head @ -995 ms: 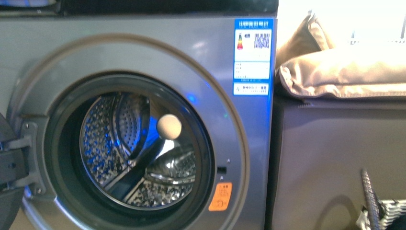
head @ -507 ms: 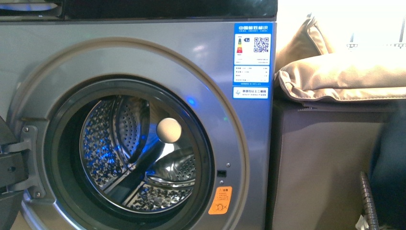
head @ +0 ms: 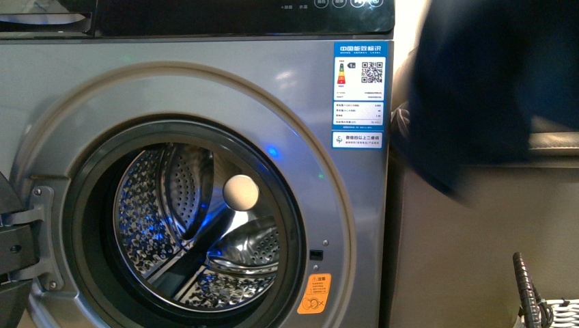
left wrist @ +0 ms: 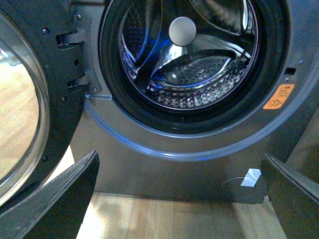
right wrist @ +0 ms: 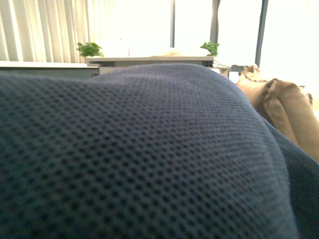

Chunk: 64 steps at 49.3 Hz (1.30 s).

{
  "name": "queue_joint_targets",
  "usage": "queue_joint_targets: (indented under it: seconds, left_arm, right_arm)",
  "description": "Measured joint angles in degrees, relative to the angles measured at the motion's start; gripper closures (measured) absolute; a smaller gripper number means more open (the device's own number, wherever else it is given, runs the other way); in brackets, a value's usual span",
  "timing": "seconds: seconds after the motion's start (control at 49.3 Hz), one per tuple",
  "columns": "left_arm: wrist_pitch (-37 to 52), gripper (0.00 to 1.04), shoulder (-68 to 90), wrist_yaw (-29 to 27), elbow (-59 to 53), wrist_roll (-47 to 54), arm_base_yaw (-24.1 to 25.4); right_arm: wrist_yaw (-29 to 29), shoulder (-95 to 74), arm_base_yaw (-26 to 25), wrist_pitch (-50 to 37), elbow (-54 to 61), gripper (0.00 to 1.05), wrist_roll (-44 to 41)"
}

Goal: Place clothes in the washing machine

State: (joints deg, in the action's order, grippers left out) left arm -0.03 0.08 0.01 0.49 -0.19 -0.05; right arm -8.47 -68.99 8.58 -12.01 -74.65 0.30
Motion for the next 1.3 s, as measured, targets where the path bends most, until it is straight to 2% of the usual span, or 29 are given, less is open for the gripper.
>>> queue_joint_targets:
  seconds: [0.284, 0.426, 0.792, 0.913, 0.954, 1.056, 1.198, 1.299]
  left_arm:
    - [0.00, 0.06, 0.00, 0.00, 0.00, 0.00, 0.00]
    - [0.00, 0.06, 0.00, 0.00, 0.00, 0.00, 0.00]
    - [0.00, 0.06, 0.02, 0.09, 0.00, 0.00, 0.02]
    - [11.63, 0.06, 8.46, 30.10, 0.39, -10.84, 11.85]
    - [16.04, 0.06, 12.26, 37.09, 1.22, -13.75, 15.65]
    - [27.98, 0.06, 22.23, 49.35, 5.22, -19.43, 22.29]
    - [43.08, 0.06, 37.00, 56.30, 13.18, -24.02, 23.69]
    - [48.89, 0.06, 46.36, 55.76, 22.05, -25.57, 20.46]
  right_arm:
    - [1.79, -8.20, 11.54, 2.10, -9.62, 0.93, 1.57]
    - [3.91, -11.52, 15.47, 1.20, -11.10, 0.93, 1.66]
    - [5.14, -12.72, 16.90, 0.85, -11.87, 0.93, 1.66]
    - [5.16, -12.72, 16.92, 0.83, -11.87, 0.93, 1.66]
    - [4.94, -12.72, 16.96, 0.83, -11.87, 0.93, 1.66]
    - [5.14, -12.72, 16.94, 0.83, -11.87, 0.93, 1.66]
    - [5.11, -12.72, 16.94, 0.83, -11.87, 0.93, 1.66]
    - [5.11, -12.72, 16.94, 0.83, -11.87, 0.93, 1.66]
